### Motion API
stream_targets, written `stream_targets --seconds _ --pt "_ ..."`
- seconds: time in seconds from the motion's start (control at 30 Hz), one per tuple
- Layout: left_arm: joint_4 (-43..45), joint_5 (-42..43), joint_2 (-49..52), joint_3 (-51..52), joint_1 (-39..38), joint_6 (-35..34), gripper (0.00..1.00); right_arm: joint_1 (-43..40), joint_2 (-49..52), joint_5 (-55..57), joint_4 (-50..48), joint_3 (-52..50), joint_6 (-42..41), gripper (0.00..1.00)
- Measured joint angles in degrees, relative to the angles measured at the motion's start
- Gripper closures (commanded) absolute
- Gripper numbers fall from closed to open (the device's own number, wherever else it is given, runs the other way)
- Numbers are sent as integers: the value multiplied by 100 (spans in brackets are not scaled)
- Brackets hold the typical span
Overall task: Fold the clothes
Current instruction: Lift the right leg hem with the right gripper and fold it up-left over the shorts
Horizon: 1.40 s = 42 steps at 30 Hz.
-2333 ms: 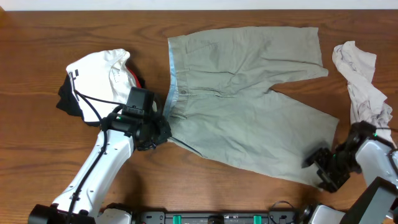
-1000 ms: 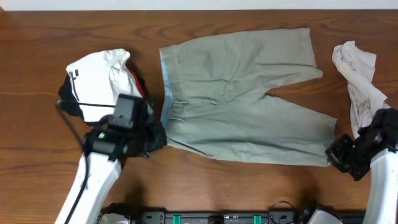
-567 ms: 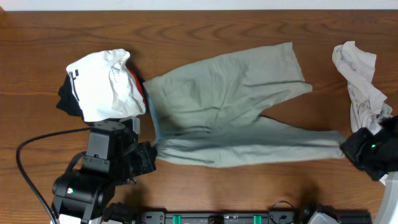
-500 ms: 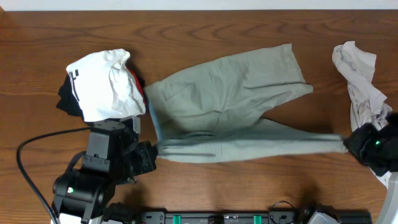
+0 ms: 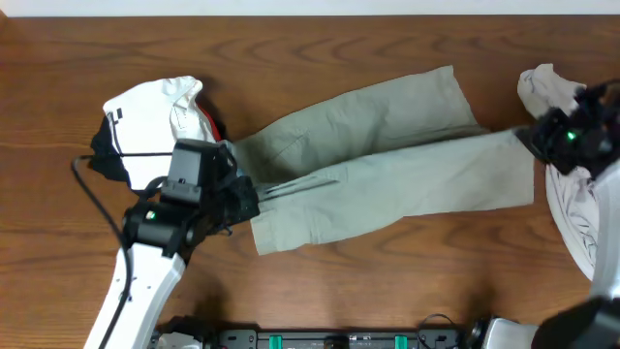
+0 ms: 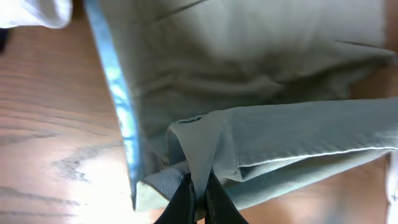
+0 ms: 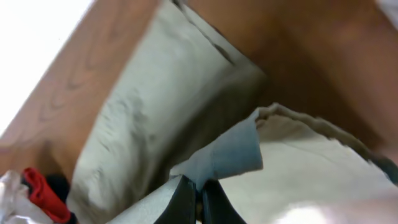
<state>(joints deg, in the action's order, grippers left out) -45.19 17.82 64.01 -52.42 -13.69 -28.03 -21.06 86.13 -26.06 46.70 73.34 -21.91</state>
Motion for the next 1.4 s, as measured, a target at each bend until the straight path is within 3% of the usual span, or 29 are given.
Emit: stream_targets --seconds 0.2,0.43,0.67,0.9,1.4 --pt "173 -737 398 -2 -2 -2 94 518 678 -389 -1257 0 -109 99" --pt "966 -1753 702 -2 0 214 94 1078 1410 -391 -2503 0 -341 99" --pt "1515 -2177 1158 -9 0 455 94 1340 2087 -391 -3333 0 -664 99" --pt "1888 -2275 1792 -11 0 562 94 1381 2378 -120 -3681 0 -859 99" --pt "2677 -2280 2138 -11 0 581 94 1381 2378 487 -4059 0 -1062 99"
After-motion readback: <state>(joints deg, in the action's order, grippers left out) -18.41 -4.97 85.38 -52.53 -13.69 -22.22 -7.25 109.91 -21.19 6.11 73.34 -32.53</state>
